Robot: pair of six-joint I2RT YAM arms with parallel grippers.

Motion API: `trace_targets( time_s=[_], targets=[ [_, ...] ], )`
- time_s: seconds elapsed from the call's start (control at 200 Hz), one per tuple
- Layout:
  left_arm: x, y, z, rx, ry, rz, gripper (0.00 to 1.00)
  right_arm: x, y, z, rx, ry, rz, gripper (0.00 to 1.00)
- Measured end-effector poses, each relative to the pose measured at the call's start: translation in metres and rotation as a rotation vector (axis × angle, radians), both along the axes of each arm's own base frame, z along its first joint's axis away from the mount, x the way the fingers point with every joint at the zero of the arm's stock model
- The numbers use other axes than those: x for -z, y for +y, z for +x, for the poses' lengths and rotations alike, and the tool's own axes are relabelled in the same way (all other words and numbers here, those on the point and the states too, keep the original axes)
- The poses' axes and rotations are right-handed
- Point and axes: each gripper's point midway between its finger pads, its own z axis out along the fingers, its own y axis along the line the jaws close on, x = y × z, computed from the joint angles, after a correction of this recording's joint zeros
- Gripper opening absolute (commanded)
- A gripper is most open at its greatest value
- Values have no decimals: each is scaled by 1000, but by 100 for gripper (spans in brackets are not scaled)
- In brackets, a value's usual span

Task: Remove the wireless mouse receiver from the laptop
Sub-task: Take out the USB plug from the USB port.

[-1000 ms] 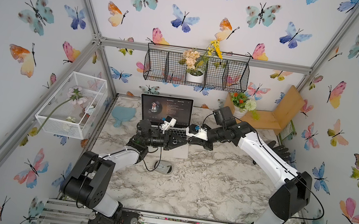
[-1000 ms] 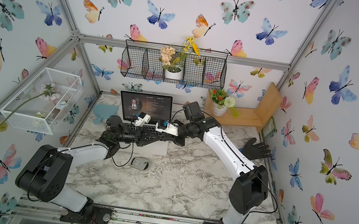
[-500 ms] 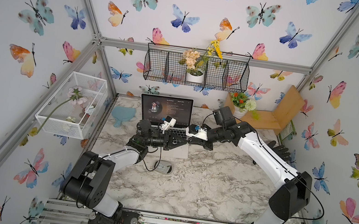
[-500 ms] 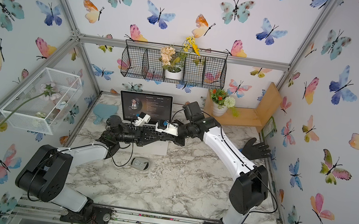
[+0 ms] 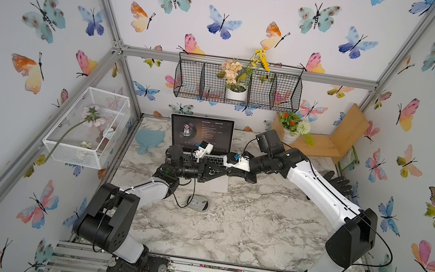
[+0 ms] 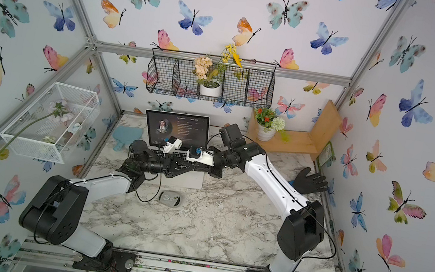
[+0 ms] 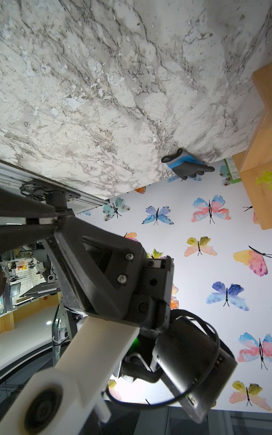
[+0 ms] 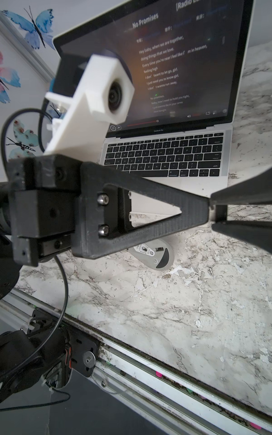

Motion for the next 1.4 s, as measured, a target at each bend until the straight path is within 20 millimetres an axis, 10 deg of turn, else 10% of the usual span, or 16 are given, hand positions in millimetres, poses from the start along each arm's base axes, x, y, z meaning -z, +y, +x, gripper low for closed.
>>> trace_targets(
  time_s=[0.425, 1.046, 1.397],
  targets=[
    [0, 0, 0, 0, 0, 0, 0, 0, 0, 2, 9, -7, -1, 8],
    [-2, 0, 0, -2, -15, -5, 0, 8, 2, 8, 79, -2, -10, 49],
    [-3, 6, 6, -19, -32, -2, 0, -57, -34, 12, 332, -141, 109, 64]
  ],
)
